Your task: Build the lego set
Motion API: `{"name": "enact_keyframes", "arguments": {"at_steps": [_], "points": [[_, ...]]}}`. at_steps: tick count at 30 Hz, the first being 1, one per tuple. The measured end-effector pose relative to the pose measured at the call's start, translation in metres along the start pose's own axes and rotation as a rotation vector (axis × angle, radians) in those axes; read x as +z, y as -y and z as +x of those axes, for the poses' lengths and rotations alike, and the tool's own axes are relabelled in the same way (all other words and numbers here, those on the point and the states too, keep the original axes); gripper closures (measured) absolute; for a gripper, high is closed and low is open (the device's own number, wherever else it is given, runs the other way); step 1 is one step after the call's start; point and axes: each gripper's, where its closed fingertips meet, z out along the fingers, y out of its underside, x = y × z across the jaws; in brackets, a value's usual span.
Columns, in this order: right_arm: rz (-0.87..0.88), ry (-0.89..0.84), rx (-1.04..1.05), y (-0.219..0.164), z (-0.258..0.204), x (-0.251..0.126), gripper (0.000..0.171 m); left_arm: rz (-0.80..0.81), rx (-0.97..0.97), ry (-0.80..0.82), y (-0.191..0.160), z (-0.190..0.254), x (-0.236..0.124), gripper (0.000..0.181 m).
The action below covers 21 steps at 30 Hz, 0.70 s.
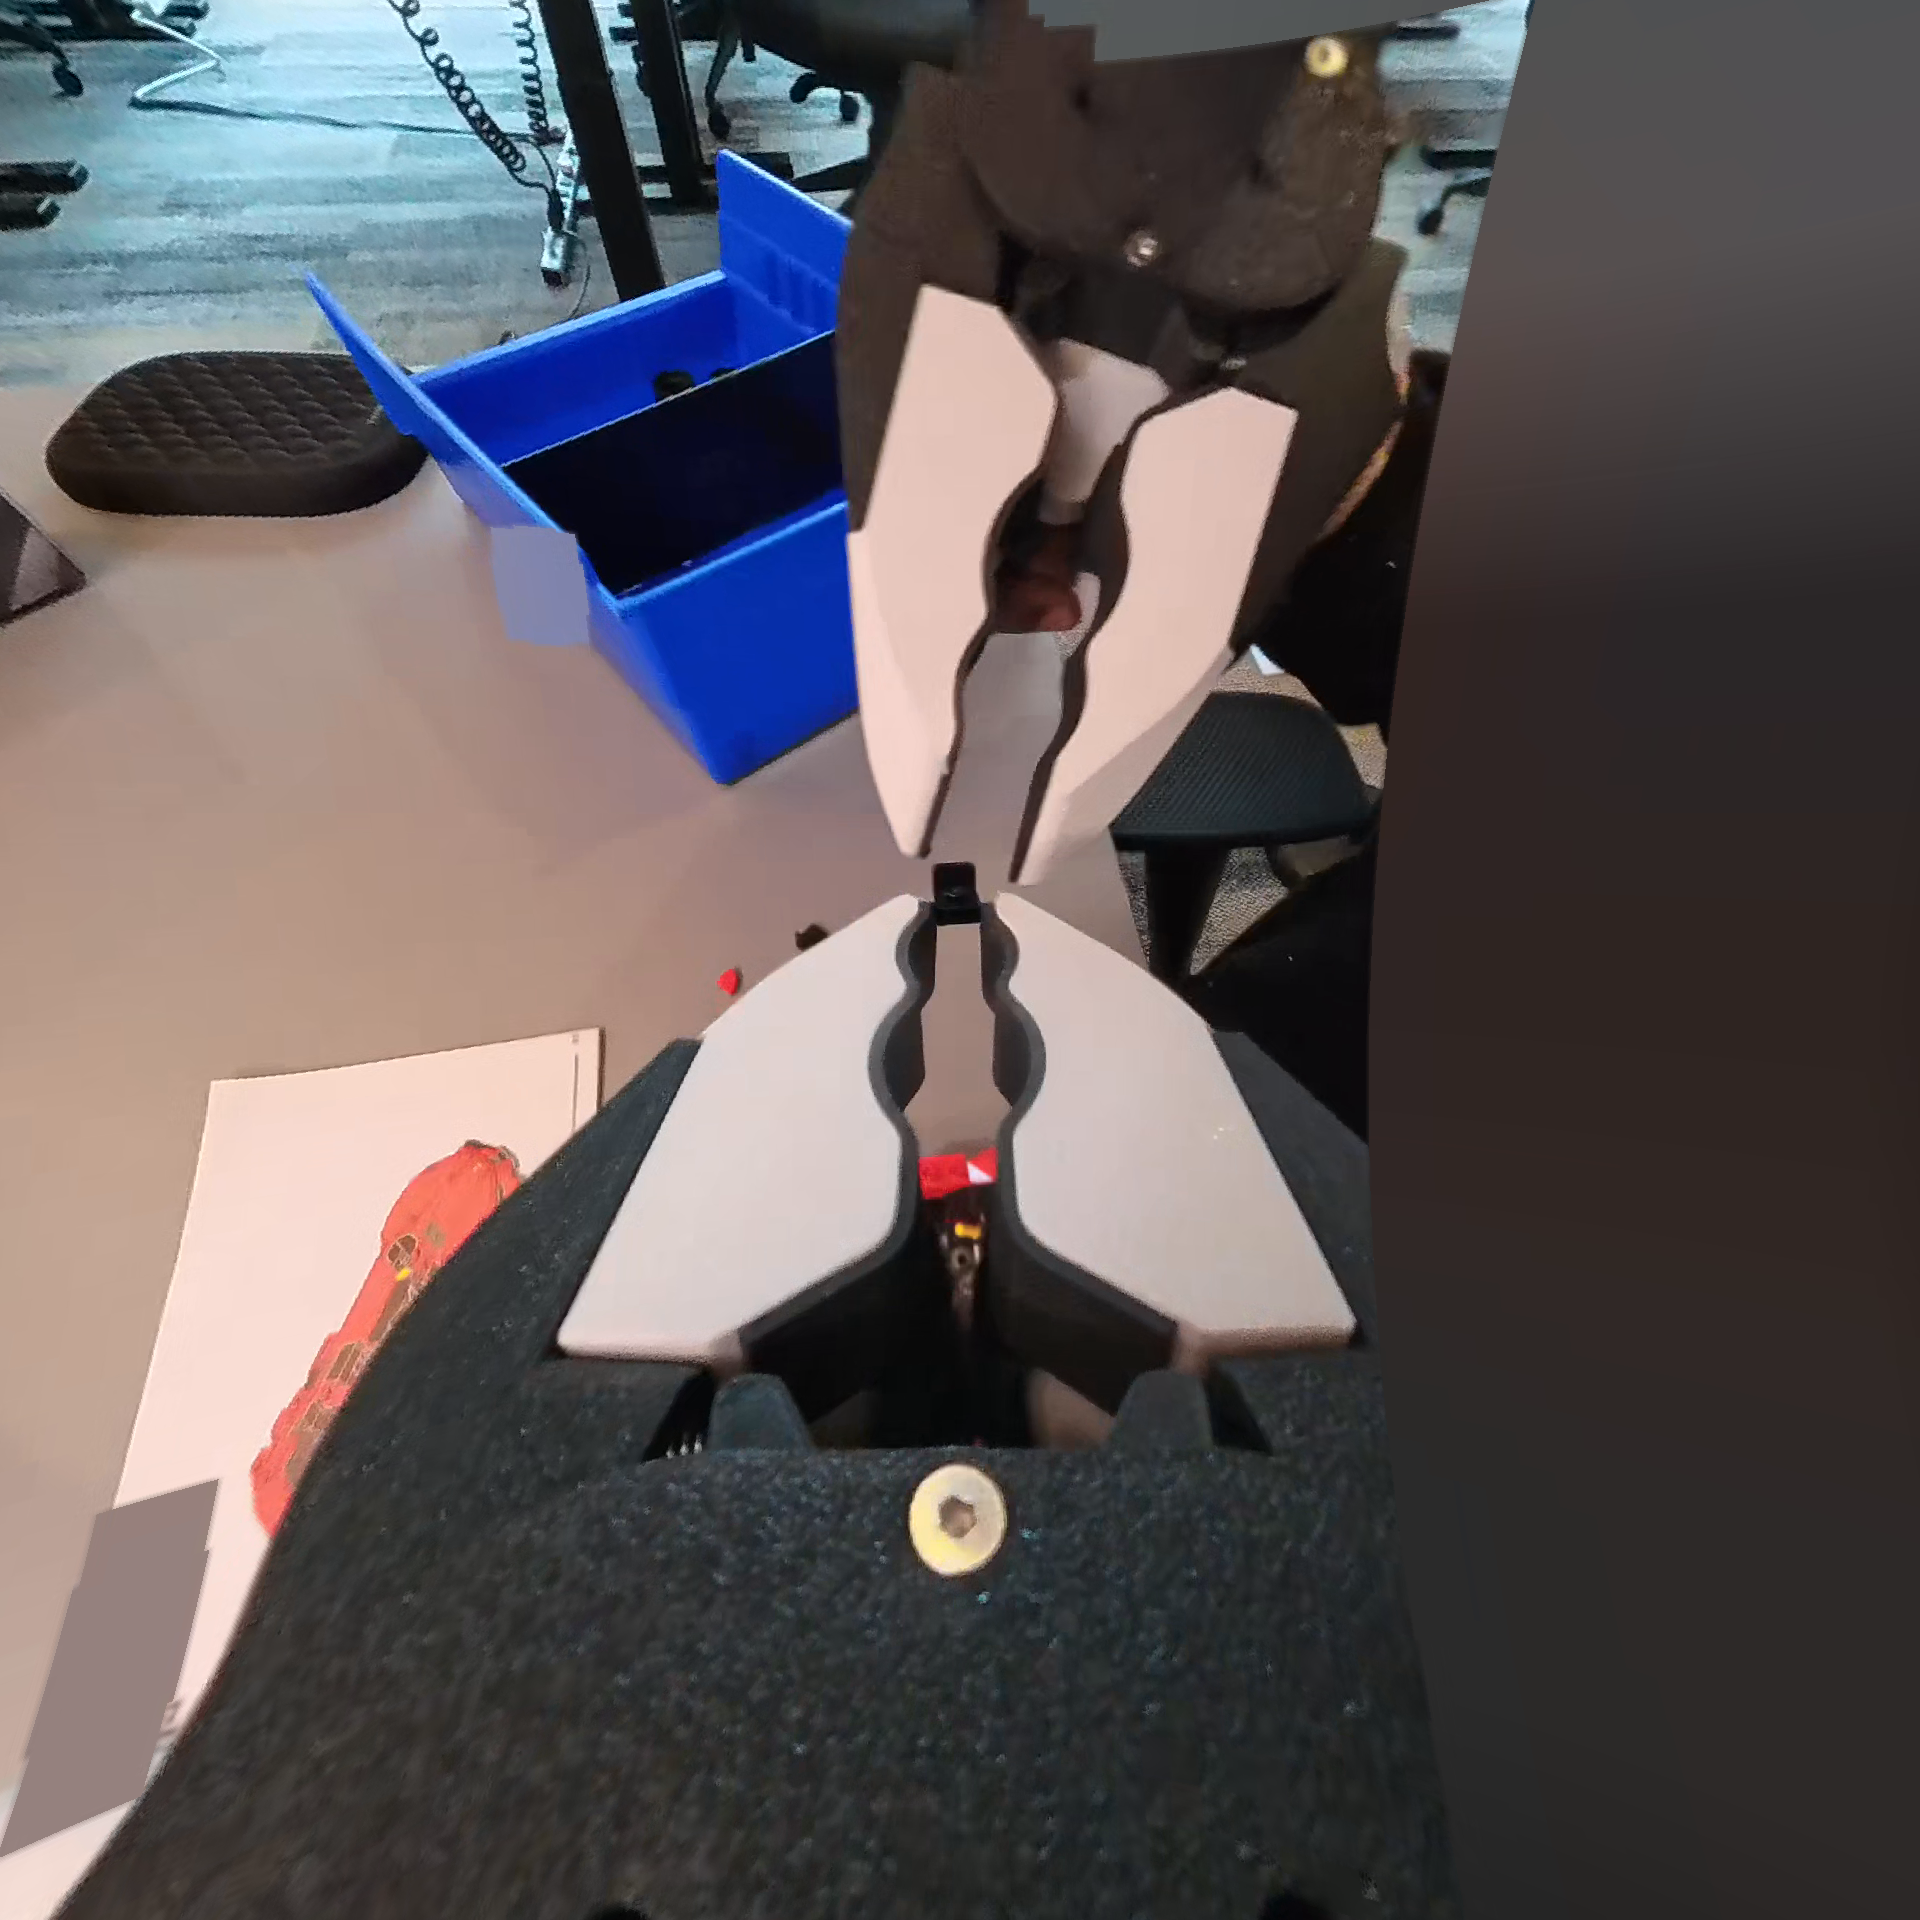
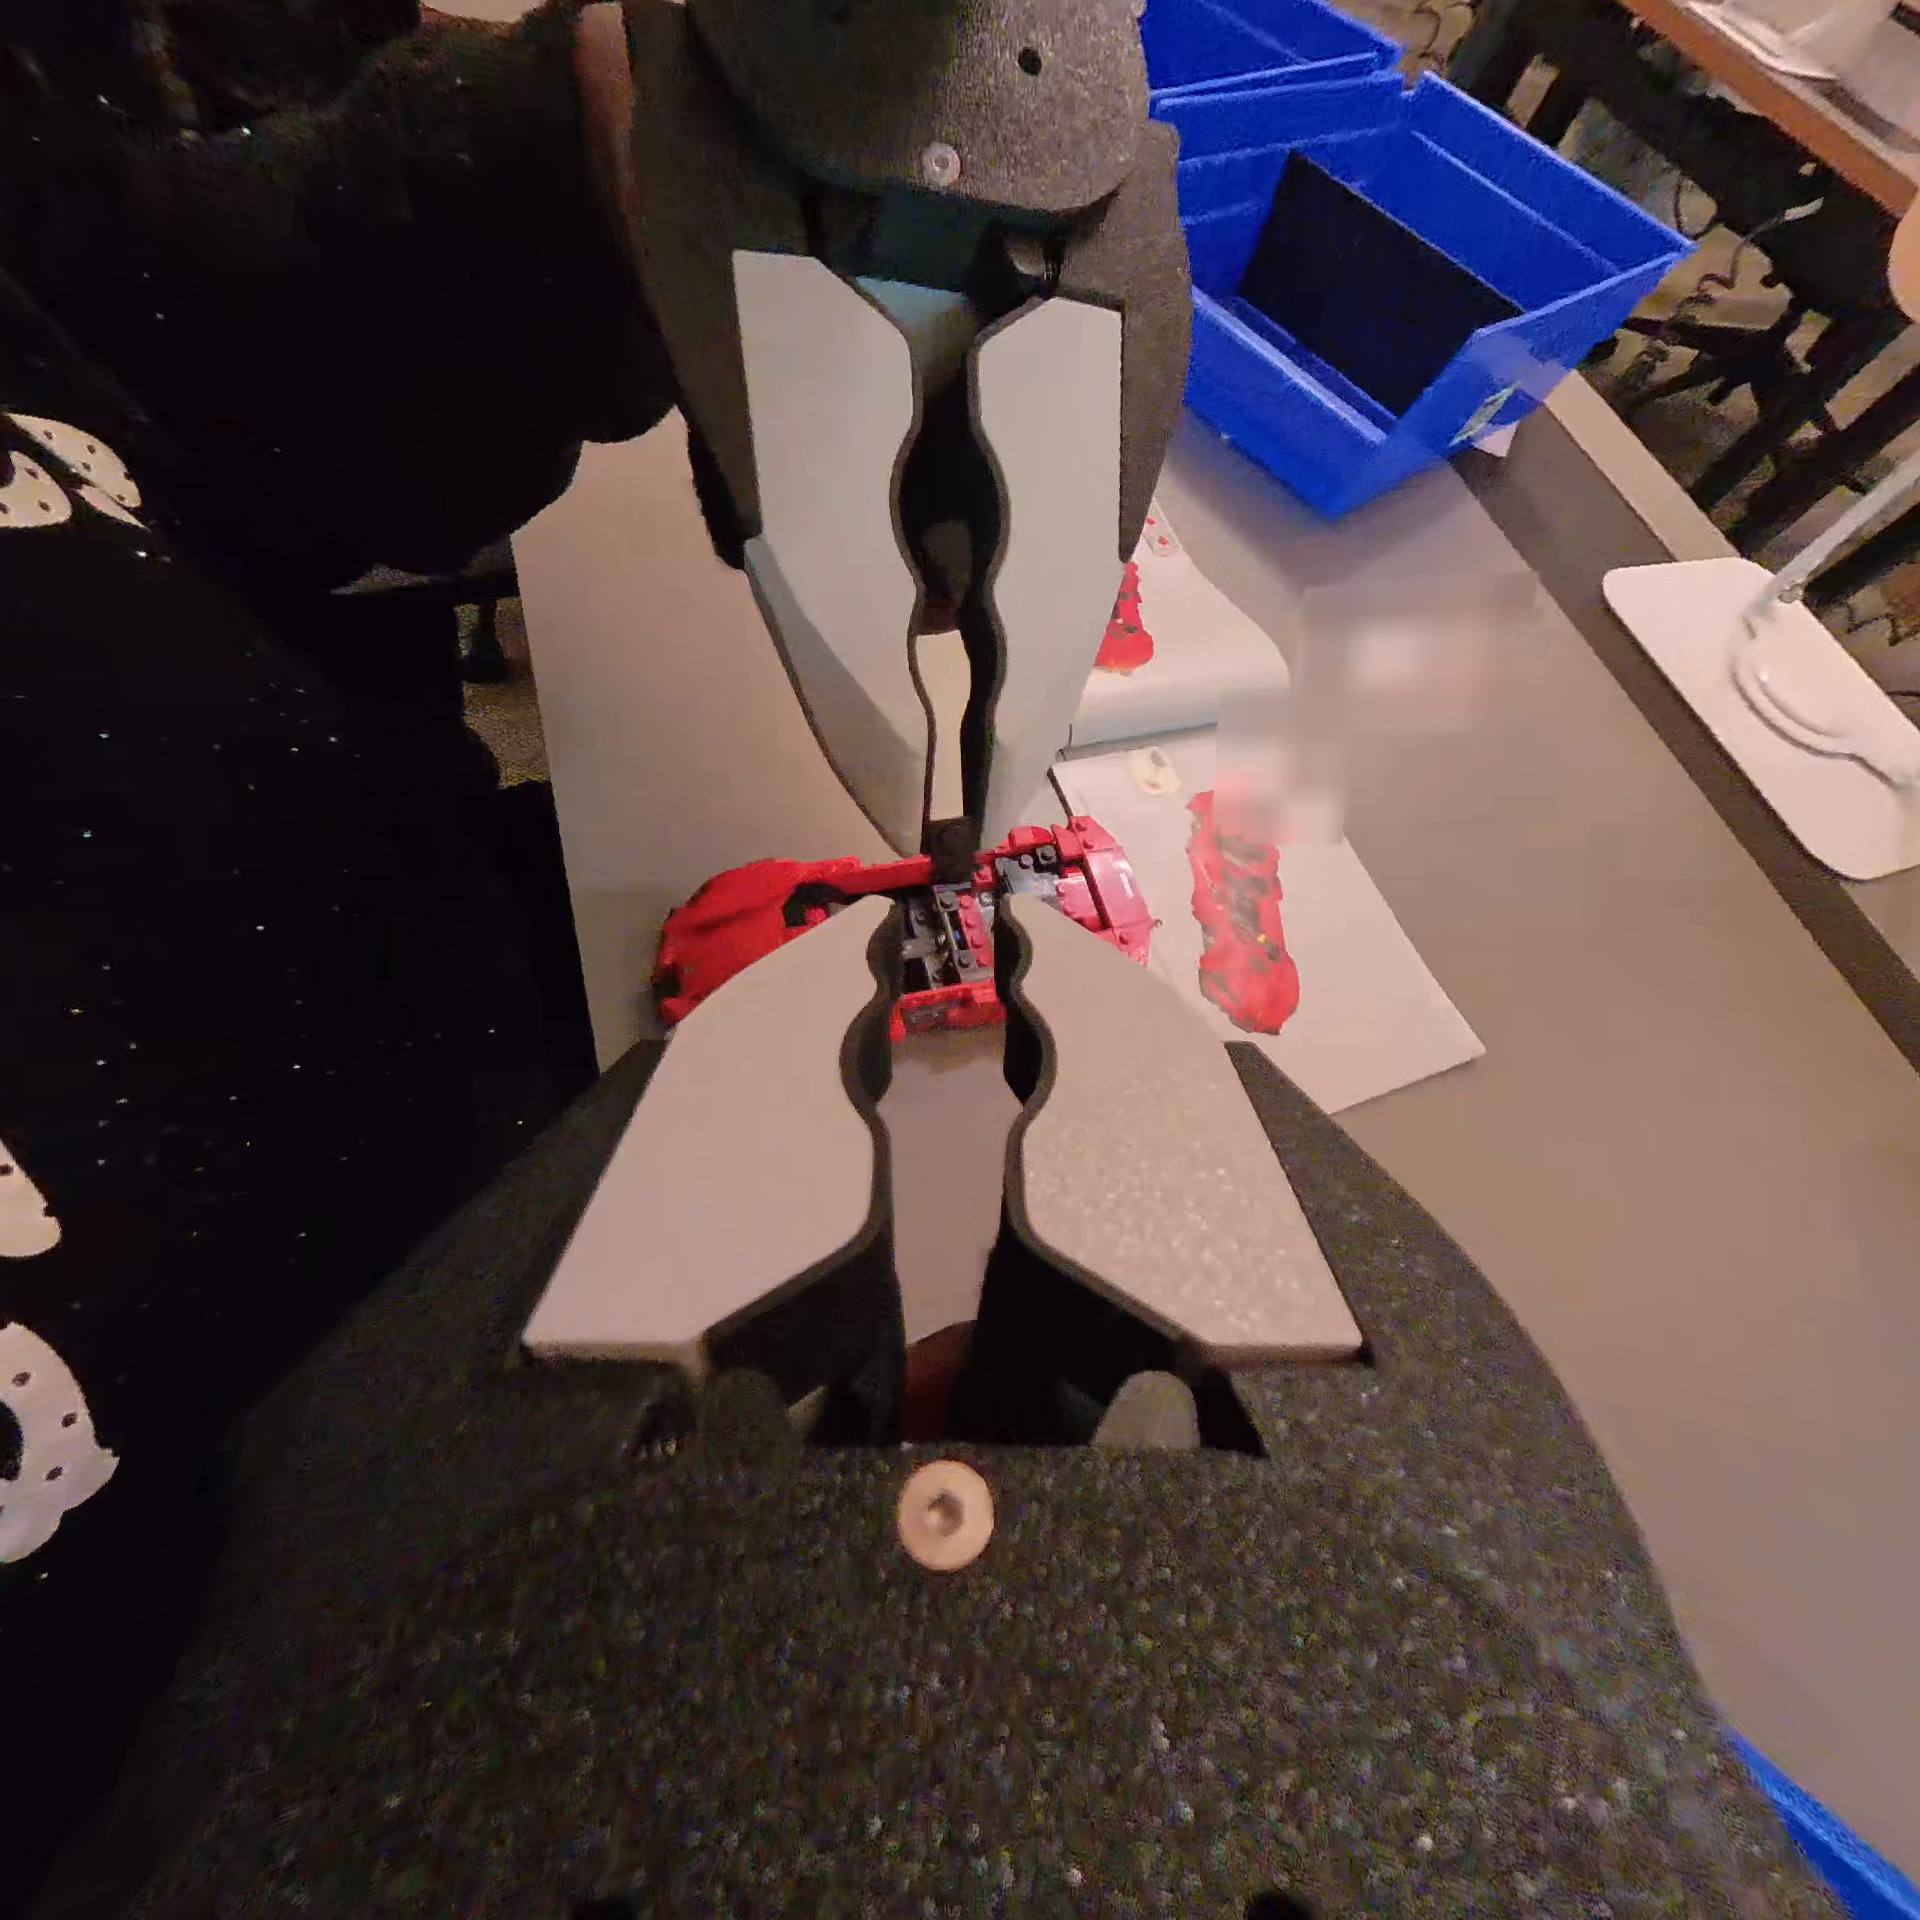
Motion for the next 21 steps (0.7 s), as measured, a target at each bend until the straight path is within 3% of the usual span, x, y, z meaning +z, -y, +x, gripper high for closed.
{"name": "enact_keyframes", "arguments": {"at_steps": [4, 21], "points": [[-0.003, 0.070, -0.024, 0.011, -0.004, 0.012, 0.156, -0.005, 0.024, -0.009, -0.007, 0.003, -0.012, 0.173], [-0.050, 0.086, -0.030, 0.017, -0.016, 0.030, 0.160, 0.027, 0.032, -0.066, -0.023, 0.011, -0.027, 0.173]]}}
